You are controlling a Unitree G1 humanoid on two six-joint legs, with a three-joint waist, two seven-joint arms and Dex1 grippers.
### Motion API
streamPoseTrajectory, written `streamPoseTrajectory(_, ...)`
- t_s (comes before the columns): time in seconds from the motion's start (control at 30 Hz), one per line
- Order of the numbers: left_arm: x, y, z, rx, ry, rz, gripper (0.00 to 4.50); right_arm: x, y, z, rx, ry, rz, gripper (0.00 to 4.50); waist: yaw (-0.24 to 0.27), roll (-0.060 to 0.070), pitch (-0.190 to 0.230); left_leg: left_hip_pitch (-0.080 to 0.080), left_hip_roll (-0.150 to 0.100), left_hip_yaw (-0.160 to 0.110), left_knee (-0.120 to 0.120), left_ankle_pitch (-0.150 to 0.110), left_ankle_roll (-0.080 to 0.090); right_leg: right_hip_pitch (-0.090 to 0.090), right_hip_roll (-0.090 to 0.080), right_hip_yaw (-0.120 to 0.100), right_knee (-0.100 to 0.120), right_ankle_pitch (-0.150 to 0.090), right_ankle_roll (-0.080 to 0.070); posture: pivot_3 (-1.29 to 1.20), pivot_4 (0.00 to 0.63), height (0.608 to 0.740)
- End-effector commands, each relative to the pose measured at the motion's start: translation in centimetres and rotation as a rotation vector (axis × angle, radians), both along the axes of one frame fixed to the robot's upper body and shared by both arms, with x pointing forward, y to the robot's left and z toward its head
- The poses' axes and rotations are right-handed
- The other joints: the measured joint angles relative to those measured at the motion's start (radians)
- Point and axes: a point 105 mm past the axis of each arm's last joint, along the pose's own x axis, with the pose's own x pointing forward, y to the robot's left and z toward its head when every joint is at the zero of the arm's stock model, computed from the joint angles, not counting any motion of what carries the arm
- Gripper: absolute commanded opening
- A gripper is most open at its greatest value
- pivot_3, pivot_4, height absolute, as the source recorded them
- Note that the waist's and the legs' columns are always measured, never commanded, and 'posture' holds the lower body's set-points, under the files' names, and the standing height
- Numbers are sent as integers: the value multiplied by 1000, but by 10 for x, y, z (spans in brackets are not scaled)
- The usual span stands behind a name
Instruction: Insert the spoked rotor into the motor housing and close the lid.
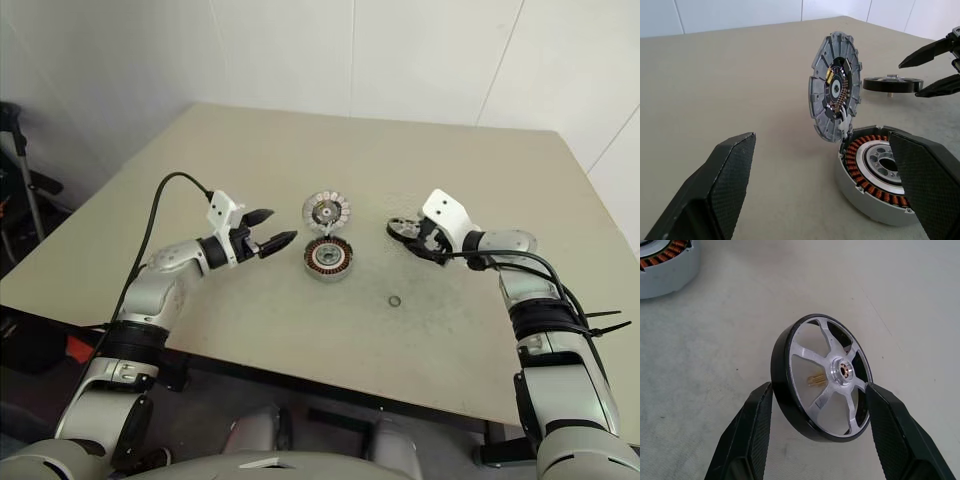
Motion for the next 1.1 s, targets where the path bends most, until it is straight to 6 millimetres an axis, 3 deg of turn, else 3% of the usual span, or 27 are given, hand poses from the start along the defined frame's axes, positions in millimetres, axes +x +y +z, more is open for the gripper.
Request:
streamPoseTrajectory(0.03,3,0,13,-2,-57,5,4500,7,3,17,4,-70,7,3227,0,0,0,0,0,0,0,0,0,0,0,0,0,0,0,0,0,740)
streamPoseTrajectory(0.13,4,0,13,-1,-59,7,4500,8,3,17,11,-70,-2,3227,0,0,0,0,0,0,0,0,0,0,0,0,0,0,0,0,0,740)
streamPoseTrajectory(0.23,4,0,14,0,-62,9,4500,10,1,17,13,-76,-16,2700,0,0,0,0,0,0,0,0,0,0,0,0,0,0,0,0,0,740)
streamPoseTrajectory(0.47,5,0,13,1,-63,12,4500,13,-2,20,1,-98,-33,513,-3,-1,0,3,0,0,0,0,0,2,0,0,0,0,0,0,0,740)
streamPoseTrajectory(0.73,5,1,11,3,-62,18,4500,15,-6,24,-12,-115,-43,513,-2,0,0,4,0,0,0,0,0,3,0,1,0,0,0,0,0,740)
streamPoseTrajectory(1.1,6,2,9,8,-59,23,4500,17,-33,56,-161,-171,-73,513,-1,0,0,2,0,0,-1,0,0,1,0,1,-1,0,0,0,0,740)
